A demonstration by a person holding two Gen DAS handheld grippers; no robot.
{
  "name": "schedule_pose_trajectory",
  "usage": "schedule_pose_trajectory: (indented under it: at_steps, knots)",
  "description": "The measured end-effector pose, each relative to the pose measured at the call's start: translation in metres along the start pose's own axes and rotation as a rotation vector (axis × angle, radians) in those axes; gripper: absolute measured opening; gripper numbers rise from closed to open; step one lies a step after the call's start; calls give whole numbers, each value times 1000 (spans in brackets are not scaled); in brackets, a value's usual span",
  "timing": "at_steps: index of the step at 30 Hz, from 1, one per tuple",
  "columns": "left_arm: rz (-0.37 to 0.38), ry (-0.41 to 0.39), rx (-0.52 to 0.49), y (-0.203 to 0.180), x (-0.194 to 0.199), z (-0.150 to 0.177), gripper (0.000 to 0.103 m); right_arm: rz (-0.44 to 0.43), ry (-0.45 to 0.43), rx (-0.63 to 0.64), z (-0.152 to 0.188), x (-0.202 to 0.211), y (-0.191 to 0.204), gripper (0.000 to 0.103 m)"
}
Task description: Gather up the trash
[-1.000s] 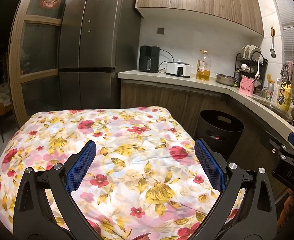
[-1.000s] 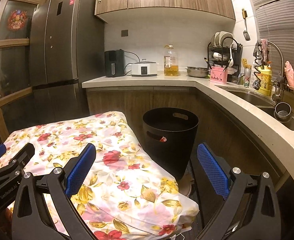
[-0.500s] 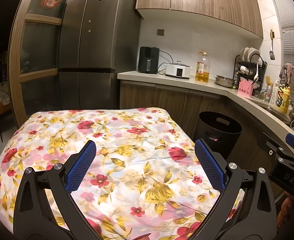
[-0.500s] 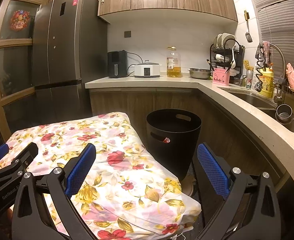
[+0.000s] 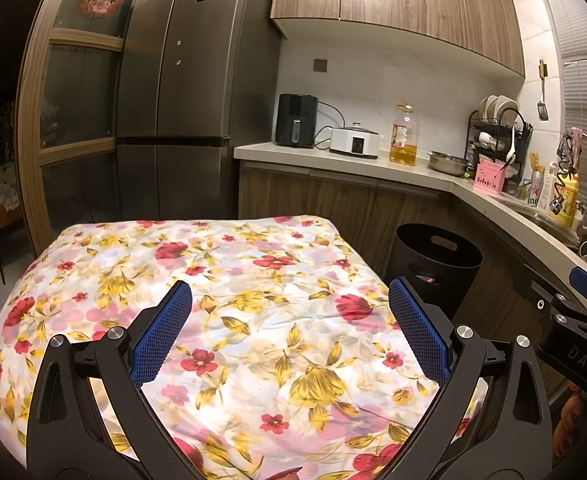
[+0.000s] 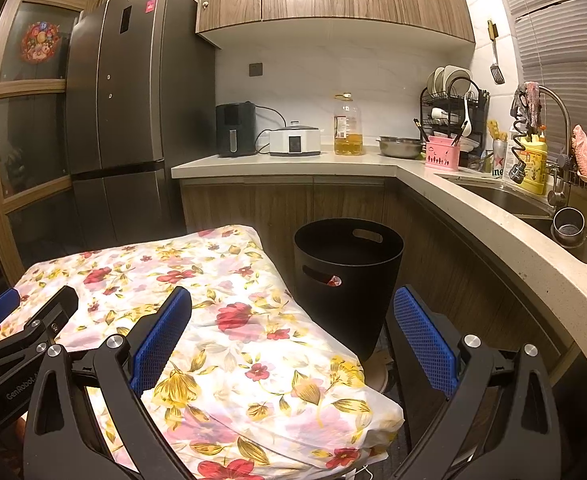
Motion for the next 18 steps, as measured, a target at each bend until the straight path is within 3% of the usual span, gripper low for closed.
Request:
schedule_pose_trajectory:
  at_steps: [18]
  knots:
    - [1,0,1,0,1,-1,97,-7,-3,1,-1,1,2,97]
Point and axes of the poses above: each gripper's, at about its wrist camera, not at the fingertips, and x roughly against the way its jaws point, y to its left, z to its underside, the point moved 9 cm from there along -x, roughly the way its jaws point, and after that the axes turned 2 degrees about z, right-handed, at the moved point
